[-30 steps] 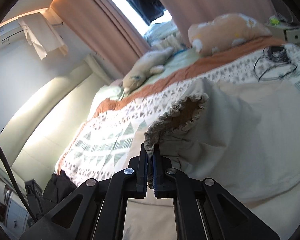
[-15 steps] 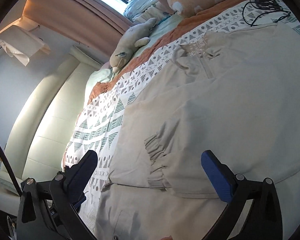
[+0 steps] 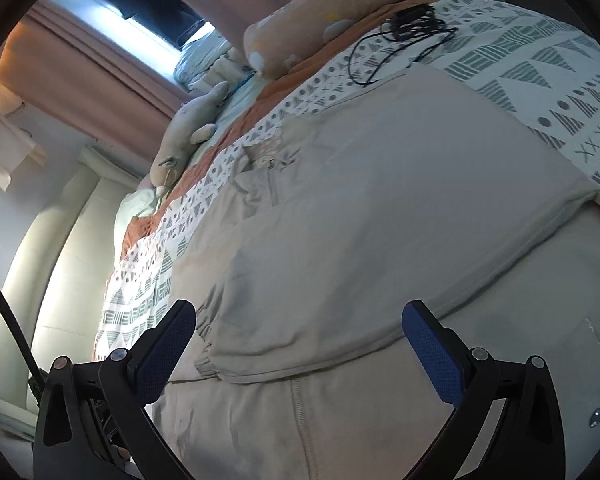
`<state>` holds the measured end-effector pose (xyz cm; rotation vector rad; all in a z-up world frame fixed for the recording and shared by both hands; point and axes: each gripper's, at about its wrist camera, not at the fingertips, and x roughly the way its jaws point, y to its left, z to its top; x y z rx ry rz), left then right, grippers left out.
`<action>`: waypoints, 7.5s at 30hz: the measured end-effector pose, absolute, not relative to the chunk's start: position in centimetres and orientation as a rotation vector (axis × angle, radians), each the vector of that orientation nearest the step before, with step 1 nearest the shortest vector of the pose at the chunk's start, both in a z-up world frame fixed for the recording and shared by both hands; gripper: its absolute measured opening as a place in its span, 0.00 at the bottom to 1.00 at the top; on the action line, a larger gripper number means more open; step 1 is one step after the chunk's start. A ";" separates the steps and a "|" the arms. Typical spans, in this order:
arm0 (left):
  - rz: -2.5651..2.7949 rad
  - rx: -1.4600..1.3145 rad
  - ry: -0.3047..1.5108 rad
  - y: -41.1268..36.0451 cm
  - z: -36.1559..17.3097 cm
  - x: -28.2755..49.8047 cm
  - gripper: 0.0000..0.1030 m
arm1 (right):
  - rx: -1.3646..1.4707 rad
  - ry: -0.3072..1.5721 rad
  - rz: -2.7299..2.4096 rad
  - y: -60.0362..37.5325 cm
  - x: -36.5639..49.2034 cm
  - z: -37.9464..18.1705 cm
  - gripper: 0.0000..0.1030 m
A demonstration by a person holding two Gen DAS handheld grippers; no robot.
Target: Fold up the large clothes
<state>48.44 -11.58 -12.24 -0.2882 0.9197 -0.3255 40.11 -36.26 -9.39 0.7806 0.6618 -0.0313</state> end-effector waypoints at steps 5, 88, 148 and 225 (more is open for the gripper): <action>-0.370 -0.229 0.943 -14.8 -13.3 48.7 0.84 | 0.849 0.642 -0.163 -40.9 36.1 -10.5 0.99; -0.272 -0.267 0.703 -2.7 -5.7 30.5 1.00 | 0.860 0.509 -0.305 -39.8 18.0 -8.1 0.86; -0.298 -0.667 0.962 5.6 -20.4 24.5 0.75 | 1.072 0.526 0.039 -46.6 6.1 -21.4 0.72; -0.778 -1.050 0.534 11.1 -6.3 12.7 0.12 | 1.027 0.090 0.495 -38.3 -8.1 3.7 0.05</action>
